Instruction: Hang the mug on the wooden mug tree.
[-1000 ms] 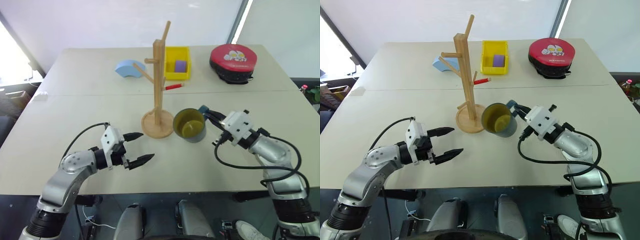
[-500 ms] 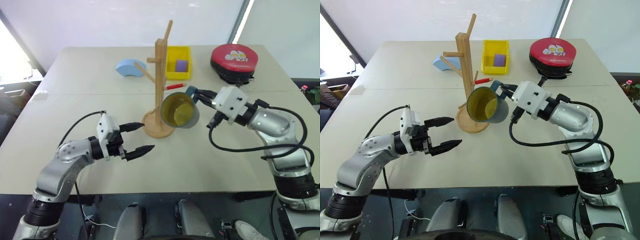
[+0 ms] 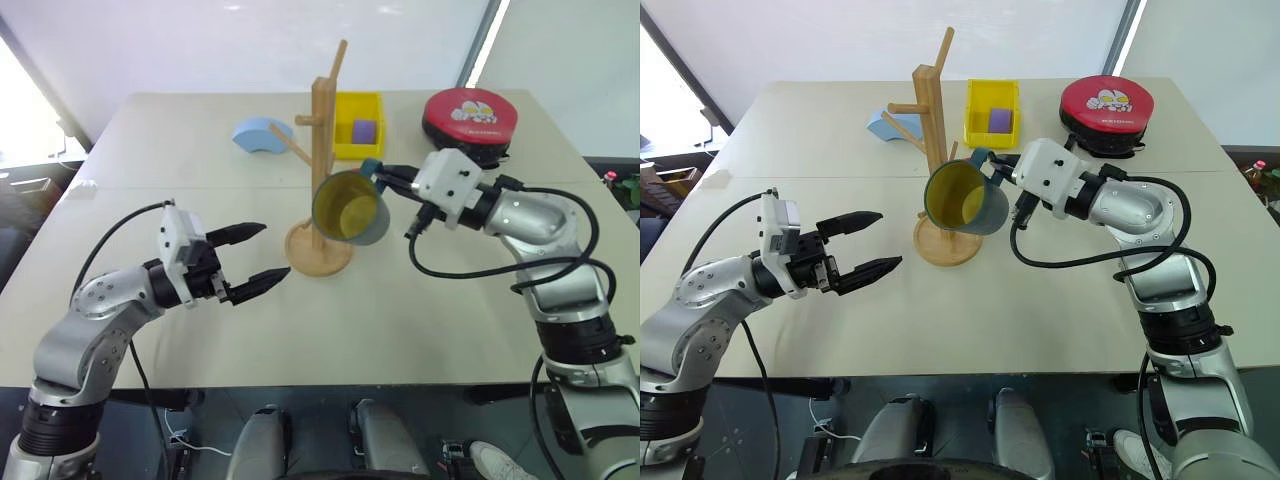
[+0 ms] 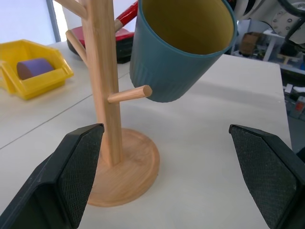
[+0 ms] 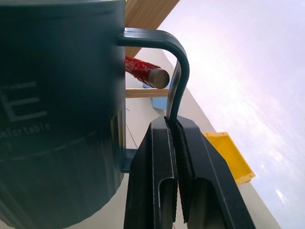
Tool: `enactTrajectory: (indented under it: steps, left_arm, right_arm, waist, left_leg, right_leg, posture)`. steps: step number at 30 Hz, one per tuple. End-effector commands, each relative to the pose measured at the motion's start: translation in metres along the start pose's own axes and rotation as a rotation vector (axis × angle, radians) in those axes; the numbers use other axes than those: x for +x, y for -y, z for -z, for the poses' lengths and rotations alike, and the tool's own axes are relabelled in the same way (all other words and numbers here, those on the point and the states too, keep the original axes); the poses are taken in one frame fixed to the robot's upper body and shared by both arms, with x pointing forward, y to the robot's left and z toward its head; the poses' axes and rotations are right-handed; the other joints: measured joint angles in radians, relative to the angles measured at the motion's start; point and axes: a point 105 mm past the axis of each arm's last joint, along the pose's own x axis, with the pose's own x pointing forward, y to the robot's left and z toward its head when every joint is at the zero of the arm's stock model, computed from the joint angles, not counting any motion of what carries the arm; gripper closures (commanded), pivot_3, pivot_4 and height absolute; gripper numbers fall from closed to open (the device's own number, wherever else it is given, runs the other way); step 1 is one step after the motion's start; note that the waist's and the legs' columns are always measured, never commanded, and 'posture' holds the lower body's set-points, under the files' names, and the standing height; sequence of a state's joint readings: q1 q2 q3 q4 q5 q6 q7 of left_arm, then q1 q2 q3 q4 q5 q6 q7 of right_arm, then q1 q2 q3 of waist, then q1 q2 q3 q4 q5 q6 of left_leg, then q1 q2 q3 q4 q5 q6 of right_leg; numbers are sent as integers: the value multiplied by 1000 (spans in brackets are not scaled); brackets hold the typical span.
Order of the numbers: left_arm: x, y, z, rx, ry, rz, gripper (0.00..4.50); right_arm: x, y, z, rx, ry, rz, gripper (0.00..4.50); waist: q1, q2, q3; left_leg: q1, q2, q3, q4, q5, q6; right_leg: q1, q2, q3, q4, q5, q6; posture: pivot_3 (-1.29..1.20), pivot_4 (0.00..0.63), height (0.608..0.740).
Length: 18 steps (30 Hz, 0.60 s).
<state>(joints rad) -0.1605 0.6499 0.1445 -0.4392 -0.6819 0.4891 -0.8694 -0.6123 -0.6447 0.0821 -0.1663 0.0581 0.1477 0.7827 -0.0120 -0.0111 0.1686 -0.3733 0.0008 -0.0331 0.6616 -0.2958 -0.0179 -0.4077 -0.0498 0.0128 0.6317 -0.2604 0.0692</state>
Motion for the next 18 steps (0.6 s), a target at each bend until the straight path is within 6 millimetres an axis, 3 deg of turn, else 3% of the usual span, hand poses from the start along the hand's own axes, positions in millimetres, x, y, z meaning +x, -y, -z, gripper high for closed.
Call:
enactTrajectory:
  steps: [1,11,14,16,18]
  left_arm:
    - [-2,0,-20,50,54,-5,0]
    - [-1,-5,-32,43,115,-25,0]
    - [0,-5,-33,40,119,-26,0]
    - [0,-5,-33,37,122,-27,0]
    - [1,-5,-33,34,126,-29,0]
  right_arm:
    - [7,6,-11,-28,39,-3,4447]
    - [15,7,-7,-33,15,-29,4447]
    - [14,10,-8,-39,9,-22,3569]
    - [11,15,-8,-62,2,2,2623]
    - [8,18,-10,-73,1,14,2623]
  waist:
    - [0,0,0]
    - [0,0,0]
    - [0,0,0]
    - [0,0,0]
    - [0,0,0]
  left_leg:
    - [0,0,0,0,0,0]
    - [0,0,0,0,0,0]
    - [0,0,0,0,0,0]
    - [0,0,0,0,0,0]
    - [0,0,0,0,0,0]
  right_leg:
    - [0,0,0,0,0,0]
    - [0,-1,0,0,1,1]
    - [0,-1,0,0,1,2]
    - [0,-1,0,0,1,2]
    - [0,-1,0,0,1,1]
  posture:
    - [0,150,735]
    - [0,150,735]
    - [0,150,735]
    - [0,150,735]
    - [0,150,735]
